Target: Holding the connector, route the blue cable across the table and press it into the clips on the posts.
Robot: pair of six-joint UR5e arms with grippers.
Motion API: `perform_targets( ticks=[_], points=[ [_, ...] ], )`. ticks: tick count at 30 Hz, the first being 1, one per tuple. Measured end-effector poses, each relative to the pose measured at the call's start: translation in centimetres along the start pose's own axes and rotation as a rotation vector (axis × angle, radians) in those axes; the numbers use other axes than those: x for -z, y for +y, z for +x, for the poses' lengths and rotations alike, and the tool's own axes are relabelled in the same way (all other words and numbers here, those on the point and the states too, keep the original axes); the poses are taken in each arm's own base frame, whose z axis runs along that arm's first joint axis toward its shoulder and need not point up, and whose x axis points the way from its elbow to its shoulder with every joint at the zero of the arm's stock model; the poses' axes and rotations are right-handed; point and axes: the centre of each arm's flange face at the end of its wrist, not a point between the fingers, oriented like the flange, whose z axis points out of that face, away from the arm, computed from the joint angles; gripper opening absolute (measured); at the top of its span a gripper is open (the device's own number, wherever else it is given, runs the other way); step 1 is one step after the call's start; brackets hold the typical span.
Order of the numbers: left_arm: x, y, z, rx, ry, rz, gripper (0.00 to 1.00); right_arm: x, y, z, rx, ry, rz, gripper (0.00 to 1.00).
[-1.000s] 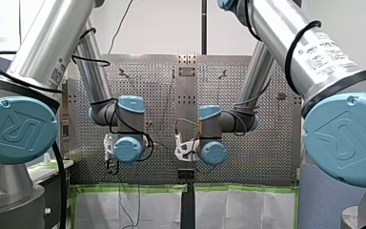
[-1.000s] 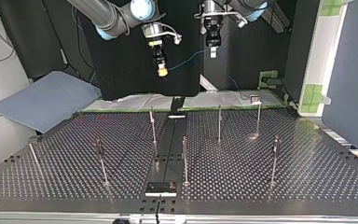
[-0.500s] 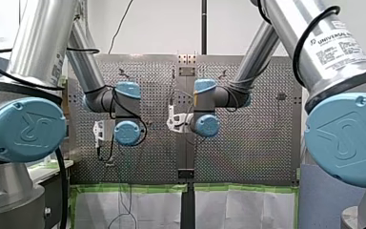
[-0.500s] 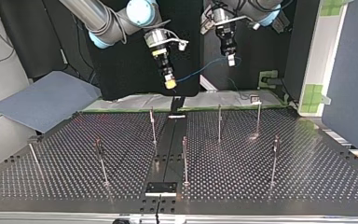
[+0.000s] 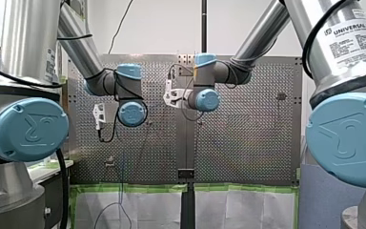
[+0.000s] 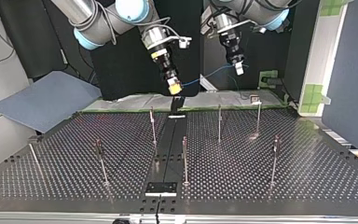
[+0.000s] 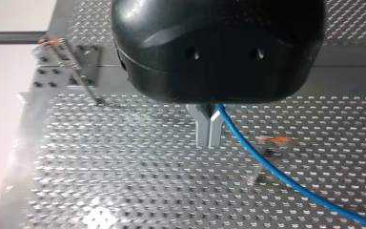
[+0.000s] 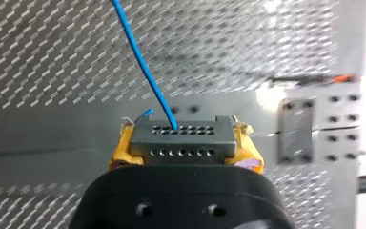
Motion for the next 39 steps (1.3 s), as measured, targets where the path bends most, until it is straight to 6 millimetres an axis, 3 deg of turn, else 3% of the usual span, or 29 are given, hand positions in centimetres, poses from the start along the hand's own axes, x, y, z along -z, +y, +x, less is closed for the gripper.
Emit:
perform_targets(
  ticks=[7,20,31,39],
  points=[
    [-1.3,-0.4,-4.1,0.07,-0.051,-0.034,0.0,-1.5,-0.9,4.1,-0.034,0.025,0.042,0.0],
    [-3.9,-0.5,-12.0,0.153,-0.15,-0.092,0.0,-4.2,-1.8,5.7,-0.039,-0.028,0.078,0.0],
    [-5.7,-0.1,-13.0,0.145,-0.167,-0.099,0.0,-5.9,-2.8,9.0,-0.053,-0.038,0.102,0.0],
    [-8.4,0.1,-14.0,0.129,-0.174,-0.107,0.0,-7.1,-3.3,11.8,-0.063,-0.031,0.114,0.0]
  ],
)
